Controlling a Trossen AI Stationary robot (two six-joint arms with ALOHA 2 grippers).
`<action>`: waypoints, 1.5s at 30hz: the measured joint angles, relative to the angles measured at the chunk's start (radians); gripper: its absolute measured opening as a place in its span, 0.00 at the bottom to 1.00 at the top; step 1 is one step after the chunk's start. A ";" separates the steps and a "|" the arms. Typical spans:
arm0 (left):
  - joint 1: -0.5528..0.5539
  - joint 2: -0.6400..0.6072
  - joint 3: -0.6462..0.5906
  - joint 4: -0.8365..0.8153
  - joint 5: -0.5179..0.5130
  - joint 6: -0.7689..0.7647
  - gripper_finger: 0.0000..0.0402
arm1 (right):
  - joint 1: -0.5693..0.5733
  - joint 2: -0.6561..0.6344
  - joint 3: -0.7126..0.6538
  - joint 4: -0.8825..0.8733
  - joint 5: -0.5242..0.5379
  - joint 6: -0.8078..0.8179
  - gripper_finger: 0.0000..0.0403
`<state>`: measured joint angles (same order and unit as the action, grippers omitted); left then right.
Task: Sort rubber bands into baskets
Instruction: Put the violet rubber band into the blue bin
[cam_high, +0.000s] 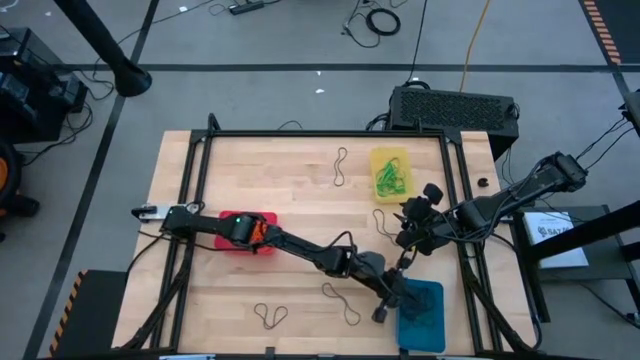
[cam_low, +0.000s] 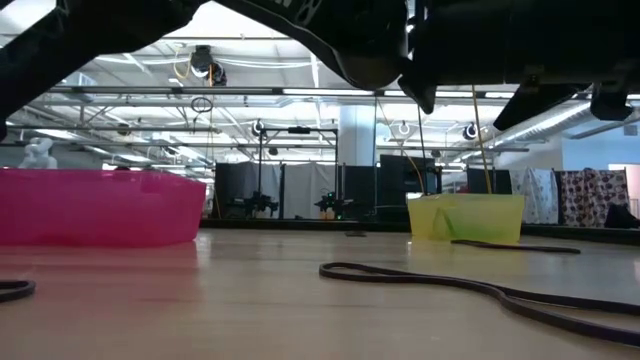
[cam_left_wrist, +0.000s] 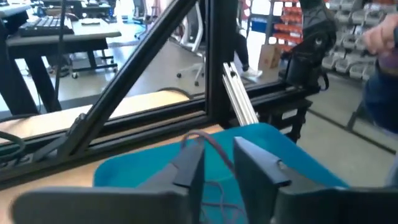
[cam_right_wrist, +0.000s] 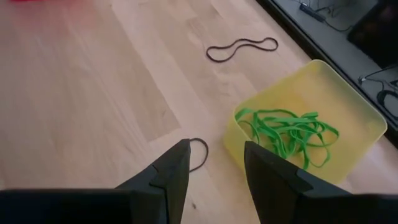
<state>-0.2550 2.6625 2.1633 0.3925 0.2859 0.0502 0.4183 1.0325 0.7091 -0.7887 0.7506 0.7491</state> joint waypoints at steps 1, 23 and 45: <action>0.000 0.000 0.000 -0.014 0.000 0.013 0.25 | 0.000 0.000 0.000 0.000 0.000 0.008 0.36; 0.085 -0.232 -0.001 -1.153 -0.093 0.241 0.38 | -0.001 0.002 0.000 -0.006 0.104 -0.005 0.36; 0.430 -0.460 -0.229 -1.527 -0.280 0.355 0.38 | -0.013 0.002 0.000 0.229 0.072 -0.135 0.36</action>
<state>0.1749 2.2029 1.9343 -1.1341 0.0057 0.4047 0.4057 1.0344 0.7094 -0.5600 0.8227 0.6146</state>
